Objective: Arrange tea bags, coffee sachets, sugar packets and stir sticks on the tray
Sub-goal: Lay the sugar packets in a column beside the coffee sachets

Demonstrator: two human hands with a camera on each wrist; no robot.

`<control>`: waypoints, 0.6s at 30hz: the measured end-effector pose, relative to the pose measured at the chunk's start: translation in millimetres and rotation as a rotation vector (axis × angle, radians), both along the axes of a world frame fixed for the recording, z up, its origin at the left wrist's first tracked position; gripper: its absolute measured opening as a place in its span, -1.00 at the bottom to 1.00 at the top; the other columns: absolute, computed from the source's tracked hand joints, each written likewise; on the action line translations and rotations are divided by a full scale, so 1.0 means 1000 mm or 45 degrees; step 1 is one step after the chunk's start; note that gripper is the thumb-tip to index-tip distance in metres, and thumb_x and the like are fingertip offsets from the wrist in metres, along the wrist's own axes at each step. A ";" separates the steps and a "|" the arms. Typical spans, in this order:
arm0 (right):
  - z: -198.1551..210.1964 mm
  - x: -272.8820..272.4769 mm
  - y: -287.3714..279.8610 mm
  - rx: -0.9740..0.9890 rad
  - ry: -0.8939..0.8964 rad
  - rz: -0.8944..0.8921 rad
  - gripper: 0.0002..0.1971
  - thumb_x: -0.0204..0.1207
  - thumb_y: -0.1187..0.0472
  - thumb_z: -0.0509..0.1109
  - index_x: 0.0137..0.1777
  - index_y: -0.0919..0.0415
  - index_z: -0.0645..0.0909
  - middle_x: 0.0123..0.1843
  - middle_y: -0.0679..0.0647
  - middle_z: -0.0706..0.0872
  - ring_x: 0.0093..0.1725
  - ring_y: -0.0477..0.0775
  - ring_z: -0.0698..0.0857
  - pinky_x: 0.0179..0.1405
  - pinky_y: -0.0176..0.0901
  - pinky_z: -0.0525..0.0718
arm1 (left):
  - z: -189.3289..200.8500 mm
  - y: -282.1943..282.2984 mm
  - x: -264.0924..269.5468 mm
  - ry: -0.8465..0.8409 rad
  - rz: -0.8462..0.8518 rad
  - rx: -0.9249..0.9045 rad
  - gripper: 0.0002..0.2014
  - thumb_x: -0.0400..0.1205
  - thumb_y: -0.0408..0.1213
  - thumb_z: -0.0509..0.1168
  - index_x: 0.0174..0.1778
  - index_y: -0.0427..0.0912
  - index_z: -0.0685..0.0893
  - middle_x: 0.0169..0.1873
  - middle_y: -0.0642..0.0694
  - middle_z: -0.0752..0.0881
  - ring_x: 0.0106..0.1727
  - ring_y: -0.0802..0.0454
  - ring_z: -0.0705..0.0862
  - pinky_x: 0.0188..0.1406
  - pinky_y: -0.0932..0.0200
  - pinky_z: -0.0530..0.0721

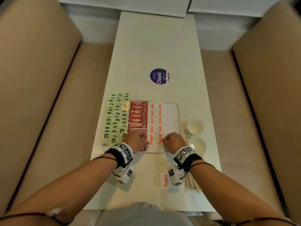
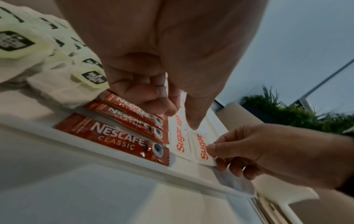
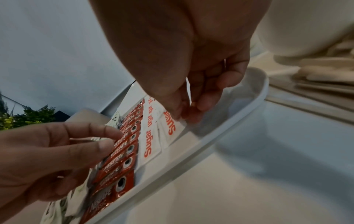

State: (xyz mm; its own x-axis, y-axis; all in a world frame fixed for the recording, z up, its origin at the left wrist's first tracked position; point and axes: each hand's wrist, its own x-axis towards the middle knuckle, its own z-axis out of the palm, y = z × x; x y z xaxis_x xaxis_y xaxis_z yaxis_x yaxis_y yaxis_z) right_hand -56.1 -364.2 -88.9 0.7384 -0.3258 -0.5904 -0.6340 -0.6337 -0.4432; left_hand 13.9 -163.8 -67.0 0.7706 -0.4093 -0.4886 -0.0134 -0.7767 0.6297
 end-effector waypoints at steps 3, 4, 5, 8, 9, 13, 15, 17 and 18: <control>0.000 0.000 0.001 -0.017 -0.003 -0.021 -0.71 0.63 0.00 0.36 -0.25 0.09 0.77 -0.23 -0.06 0.83 -0.24 0.01 0.81 -0.12 0.08 0.86 | -0.001 -0.006 0.003 -0.055 -0.109 0.099 -0.64 0.57 -0.15 0.50 0.28 0.04 0.68 -0.08 -0.05 0.77 -0.13 -0.02 0.69 -0.07 0.15 0.68; 0.000 0.000 0.001 -0.022 -0.003 -0.027 -0.71 0.62 0.00 0.36 -0.26 0.09 0.76 -0.24 -0.06 0.82 -0.25 0.01 0.81 -0.12 0.08 0.86 | -0.002 -0.008 0.003 -0.060 -0.142 0.118 -0.61 0.57 -0.15 0.50 0.33 0.03 0.66 -0.08 -0.05 0.76 -0.09 -0.03 0.70 -0.04 0.16 0.67; 0.000 -0.001 0.001 -0.022 -0.003 -0.036 -0.71 0.62 0.00 0.36 -0.27 0.09 0.75 -0.25 -0.07 0.82 -0.25 0.01 0.81 -0.13 0.08 0.86 | -0.002 -0.010 0.003 -0.063 -0.168 0.131 -0.57 0.57 -0.15 0.50 0.37 0.03 0.65 -0.09 -0.02 0.75 -0.04 -0.04 0.72 0.01 0.16 0.68; 0.000 -0.002 0.001 -0.007 -0.017 -0.070 -0.71 0.62 0.01 0.36 -0.28 0.09 0.74 -0.25 -0.07 0.82 -0.25 0.01 0.81 -0.13 0.09 0.86 | -0.002 -0.015 0.003 -0.102 -0.245 0.180 -0.49 0.57 -0.18 0.50 0.45 0.02 0.60 0.16 -0.04 0.75 0.15 -0.07 0.72 0.20 0.11 0.68; -0.001 -0.003 0.001 -0.001 -0.018 -0.079 -0.72 0.62 0.01 0.36 -0.27 0.09 0.74 -0.25 -0.06 0.81 -0.24 0.01 0.81 -0.12 0.09 0.86 | -0.002 -0.016 0.003 -0.110 -0.263 0.190 -0.48 0.57 -0.20 0.50 0.46 0.02 0.58 0.21 -0.04 0.74 0.18 -0.07 0.72 0.22 0.09 0.68; -0.003 -0.005 0.000 0.025 -0.027 -0.114 -0.72 0.61 0.01 0.37 -0.27 0.09 0.73 -0.26 -0.06 0.82 -0.25 0.01 0.81 -0.11 0.09 0.86 | -0.004 -0.019 0.003 -0.114 -0.296 0.200 -0.50 0.59 -0.23 0.48 0.46 0.03 0.57 0.20 -0.06 0.74 0.13 -0.05 0.71 0.16 0.12 0.69; -0.004 -0.005 -0.001 0.044 -0.026 -0.125 -0.72 0.61 0.00 0.37 -0.27 0.09 0.72 -0.27 -0.06 0.82 -0.26 0.01 0.82 -0.12 0.10 0.86 | -0.004 -0.019 0.004 -0.124 -0.303 0.195 -0.53 0.61 -0.24 0.47 0.45 0.02 0.58 0.21 -0.06 0.73 0.13 -0.04 0.70 0.12 0.15 0.65; -0.005 -0.006 -0.001 0.057 -0.025 -0.128 -0.72 0.61 -0.01 0.37 -0.27 0.09 0.72 -0.27 -0.05 0.82 -0.26 0.01 0.82 -0.12 0.11 0.86 | -0.005 -0.020 0.005 -0.126 -0.307 0.189 -0.54 0.61 -0.25 0.46 0.44 0.01 0.59 0.22 -0.06 0.72 0.15 -0.06 0.70 0.13 0.15 0.64; -0.005 -0.006 -0.002 0.062 -0.027 -0.130 -0.72 0.61 -0.01 0.37 -0.27 0.09 0.72 -0.28 -0.05 0.82 -0.26 0.01 0.82 -0.12 0.11 0.86 | -0.005 -0.021 0.005 -0.128 -0.313 0.190 -0.54 0.61 -0.25 0.46 0.45 0.01 0.59 0.22 -0.07 0.72 0.15 -0.07 0.70 0.15 0.14 0.65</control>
